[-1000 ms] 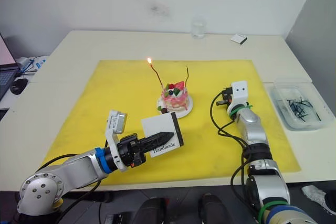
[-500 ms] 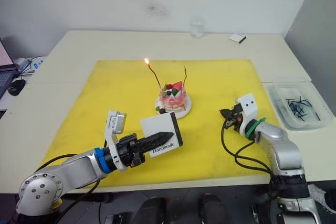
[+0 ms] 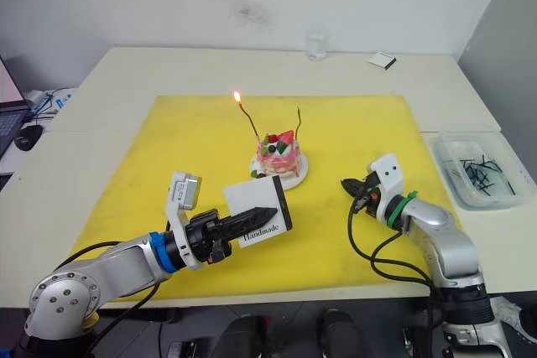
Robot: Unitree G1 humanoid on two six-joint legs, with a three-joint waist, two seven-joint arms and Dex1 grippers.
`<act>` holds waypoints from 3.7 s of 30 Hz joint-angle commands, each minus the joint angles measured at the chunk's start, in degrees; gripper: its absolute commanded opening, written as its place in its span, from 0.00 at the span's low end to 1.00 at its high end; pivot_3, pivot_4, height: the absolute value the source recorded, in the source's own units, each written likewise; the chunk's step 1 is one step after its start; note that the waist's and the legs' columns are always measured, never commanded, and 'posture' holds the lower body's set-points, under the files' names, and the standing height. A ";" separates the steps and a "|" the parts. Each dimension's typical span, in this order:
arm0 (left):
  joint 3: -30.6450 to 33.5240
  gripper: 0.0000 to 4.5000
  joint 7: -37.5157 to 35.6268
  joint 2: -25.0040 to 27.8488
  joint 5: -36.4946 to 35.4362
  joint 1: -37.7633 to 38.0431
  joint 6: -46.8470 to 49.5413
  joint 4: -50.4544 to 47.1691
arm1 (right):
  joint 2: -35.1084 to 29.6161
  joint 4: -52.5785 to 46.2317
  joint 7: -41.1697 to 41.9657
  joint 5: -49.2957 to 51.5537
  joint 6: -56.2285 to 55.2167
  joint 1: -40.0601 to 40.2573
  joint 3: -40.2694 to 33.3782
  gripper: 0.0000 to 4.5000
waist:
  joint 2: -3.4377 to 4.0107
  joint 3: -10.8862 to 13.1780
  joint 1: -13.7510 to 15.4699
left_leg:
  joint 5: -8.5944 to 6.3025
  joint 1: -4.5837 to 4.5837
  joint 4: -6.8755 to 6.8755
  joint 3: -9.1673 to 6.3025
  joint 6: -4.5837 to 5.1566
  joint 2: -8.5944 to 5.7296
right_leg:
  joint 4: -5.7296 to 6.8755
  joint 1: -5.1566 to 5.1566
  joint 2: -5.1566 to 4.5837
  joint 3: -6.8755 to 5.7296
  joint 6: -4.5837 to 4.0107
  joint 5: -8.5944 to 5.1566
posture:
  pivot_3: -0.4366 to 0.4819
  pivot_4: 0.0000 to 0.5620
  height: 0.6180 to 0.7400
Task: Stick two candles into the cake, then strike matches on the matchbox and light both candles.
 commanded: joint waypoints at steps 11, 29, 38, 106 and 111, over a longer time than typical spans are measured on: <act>0.15 0.00 -0.18 0.63 -1.26 -0.88 -0.35 -0.73 | 2.27 1.79 -1.24 -2.11 -5.29 -0.80 1.98 0.13 | 0.00 0.00 0.01 | 0.00 0.00 0.00 0.00 0.00 0.00 | 0.00 0.01 0.00 0.00 0.00 0.00 | 0.48 0.27 1.00; 0.56 0.00 -0.22 1.99 -2.28 -0.78 -0.07 -0.92 | 2.95 -5.80 -4.83 -2.91 -4.81 5.00 3.44 0.13 | 0.00 0.00 0.02 | 0.00 0.03 0.02 -0.01 0.00 0.01 | 0.03 0.02 -0.02 0.00 0.00 0.00 | 0.48 0.27 1.00; 0.59 0.00 0.20 2.63 -3.11 -0.63 -0.14 -1.18 | 3.88 -2.82 -5.18 -3.92 -5.65 3.96 4.00 0.13 | 0.00 0.00 0.03 | 0.00 0.03 0.01 -0.01 0.00 0.01 | 0.02 0.01 -0.02 0.00 0.00 0.00 | 0.48 0.27 1.00; -3.60 0.00 -5.67 -6.40 8.72 -15.00 4.76 11.54 | -18.99 -20.34 18.12 -6.26 -14.81 -13.18 10.42 0.01 | -0.04 -0.01 0.24 | 0.01 0.00 0.11 -0.12 -0.01 -0.05 | 0.03 0.12 0.05 -0.17 0.01 -0.01 | 0.48 0.27 1.00; -3.29 0.00 -6.18 -7.20 9.53 -15.78 5.41 12.19 | -18.74 -20.92 18.58 -6.60 -15.02 -13.87 11.16 0.01 | -0.04 -0.01 0.24 | 0.01 0.01 0.12 -0.13 -0.01 -0.03 | 0.04 0.12 0.05 -0.17 0.00 -0.01 | 0.48 0.27 1.00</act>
